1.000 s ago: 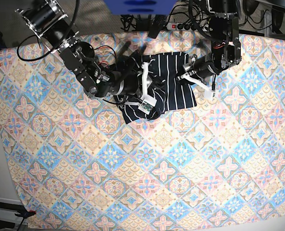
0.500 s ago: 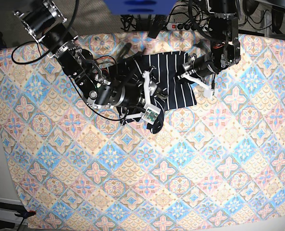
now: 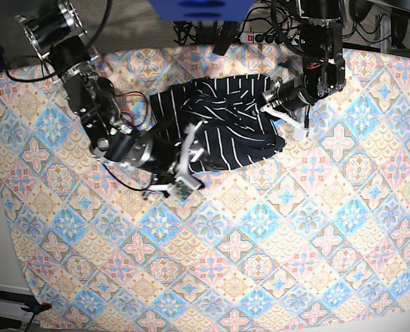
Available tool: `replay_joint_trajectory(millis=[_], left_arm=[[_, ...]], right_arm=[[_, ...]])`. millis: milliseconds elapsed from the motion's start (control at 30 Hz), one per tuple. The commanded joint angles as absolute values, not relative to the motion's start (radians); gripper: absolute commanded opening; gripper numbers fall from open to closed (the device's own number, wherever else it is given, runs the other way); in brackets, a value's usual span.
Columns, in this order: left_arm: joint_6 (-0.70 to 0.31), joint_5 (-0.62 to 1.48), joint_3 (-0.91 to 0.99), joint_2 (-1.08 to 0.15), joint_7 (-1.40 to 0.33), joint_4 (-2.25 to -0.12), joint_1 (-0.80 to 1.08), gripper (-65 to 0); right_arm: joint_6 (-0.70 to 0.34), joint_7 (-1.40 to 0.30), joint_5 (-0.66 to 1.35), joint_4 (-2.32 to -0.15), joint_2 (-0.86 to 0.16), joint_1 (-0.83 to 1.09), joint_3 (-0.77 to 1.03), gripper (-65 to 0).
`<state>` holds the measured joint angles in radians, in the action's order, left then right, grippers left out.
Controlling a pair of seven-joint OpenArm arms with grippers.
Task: Fold the T-shirt properly
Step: 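Lift the strip with both grippers and fold it in half toward the middle, then press and tuck the folded bundle edges with both grippers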
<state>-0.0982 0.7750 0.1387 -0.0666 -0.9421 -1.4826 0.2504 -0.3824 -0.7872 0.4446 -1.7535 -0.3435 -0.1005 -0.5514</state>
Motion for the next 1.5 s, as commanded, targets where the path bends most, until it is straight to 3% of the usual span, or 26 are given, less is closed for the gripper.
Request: replay_joint_trajectory(millis=[0,67,167,267,433,700,833,1000,1200,1300,1467], left_arm=[[-0.101,0.783,0.137,-0.070,-0.935,-1.497,0.246,-65.0],[-0.101,0.786,0.139,-0.071,-0.935,-1.497,0.246,-65.0],[-0.101,0.788,0.140,-0.071,-0.935,-1.498,0.246,-65.0],[-0.099,0.788,0.142,-0.071,-0.932,-1.498,0.246,-61.0],[-0.099,0.788,0.140,-0.068,-0.931,-1.498,0.231,-51.3],[-0.099,0.789,0.143,-0.068,-0.934,-1.498,0.223,-43.8],[-0.099,0.792,0.173,-0.068,-0.931,-1.498,0.229,-39.4],[-0.101,0.903,0.275,-0.073,-0.935,-1.498,0.252,-34.2],[-0.102,0.958,0.358,-0.076,-0.935,-1.506,0.282,-30.1],[-0.104,0.964,0.372,-0.073,-0.935,-1.606,0.328,-30.4],[-0.104,0.963,0.291,-0.087,-0.937,-1.837,0.420,-30.5]], right_arm=[[-0.395,-0.765,0.460,-1.751,-0.366,-0.104,-0.530,-38.3],[-0.395,-0.765,0.460,-1.735,-0.392,-0.074,-0.506,-39.1],[-0.395,-0.765,0.460,-1.715,-0.423,-0.024,-0.493,-46.3],[-0.397,-0.765,0.458,-1.696,-0.423,0.005,-0.501,-51.2],[-0.398,-0.769,0.458,-1.701,-0.420,0.039,-0.581,-51.5],[-0.493,-0.774,0.458,-1.755,-0.424,-0.091,-0.918,-51.5],[-0.565,-0.774,0.461,-1.788,-0.423,-0.156,-0.981,-51.5],[-0.584,-0.766,0.461,-1.784,-0.418,-0.183,-0.938,-51.5],[-0.579,-0.766,0.461,-1.765,-0.390,-0.166,-0.723,-51.8],[-0.579,-0.763,0.438,-1.709,-0.346,-0.150,-0.613,-51.8],[-0.579,-0.728,0.340,-1.633,-0.326,-0.151,-0.602,-51.9]])
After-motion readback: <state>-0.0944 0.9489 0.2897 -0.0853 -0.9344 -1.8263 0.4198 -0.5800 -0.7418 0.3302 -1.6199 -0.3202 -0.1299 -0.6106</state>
